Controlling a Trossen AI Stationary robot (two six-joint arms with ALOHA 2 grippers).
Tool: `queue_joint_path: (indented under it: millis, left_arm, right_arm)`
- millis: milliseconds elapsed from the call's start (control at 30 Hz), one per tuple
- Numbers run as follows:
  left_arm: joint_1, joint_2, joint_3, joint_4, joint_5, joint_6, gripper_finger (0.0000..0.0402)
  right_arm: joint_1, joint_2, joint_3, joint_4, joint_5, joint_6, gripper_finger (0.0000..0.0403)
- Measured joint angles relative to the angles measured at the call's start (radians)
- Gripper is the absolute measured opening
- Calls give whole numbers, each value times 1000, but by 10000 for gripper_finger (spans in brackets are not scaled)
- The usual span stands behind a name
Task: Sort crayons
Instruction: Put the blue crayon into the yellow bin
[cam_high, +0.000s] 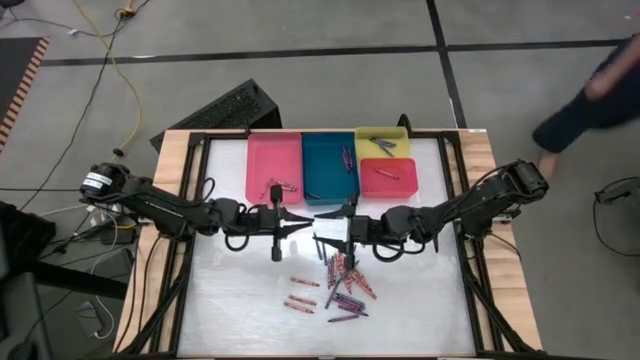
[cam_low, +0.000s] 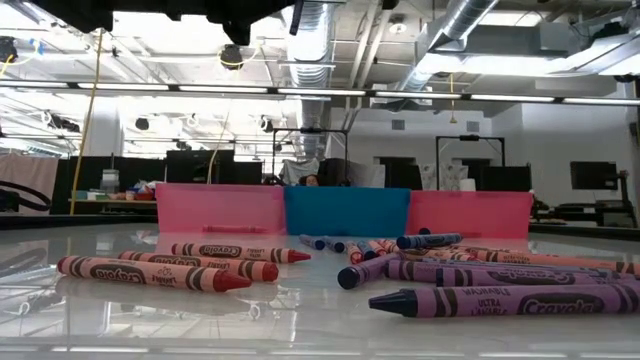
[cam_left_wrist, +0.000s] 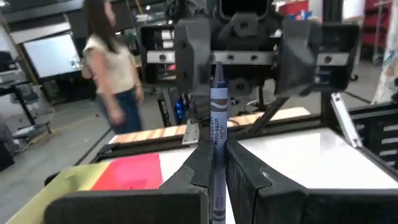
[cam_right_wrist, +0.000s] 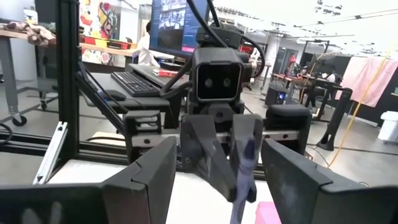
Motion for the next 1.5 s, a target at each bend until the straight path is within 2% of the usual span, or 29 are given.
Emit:
queue_joint_path:
  millis: [633, 967, 1133, 1400, 1500]
  left_arm:
    - [0, 8, 0, 38, 18, 5, 12]
    - [0, 8, 0, 26, 17, 6, 12]
    - [0, 8, 0, 7, 11, 6, 12]
    - [0, 8, 0, 13, 10, 6, 12]
    - [0, 8, 0, 12, 9, 5, 12]
  right_arm:
    - [-36, 1, 0, 14, 0, 31, 232]
    - [-56, 48, 19, 14, -3, 50, 225]
    - [-51, 48, 23, 12, 0, 44, 173]
    - [-51, 47, 23, -35, 0, 44, 29]
    - [-51, 47, 23, -40, 1, 44, 9]
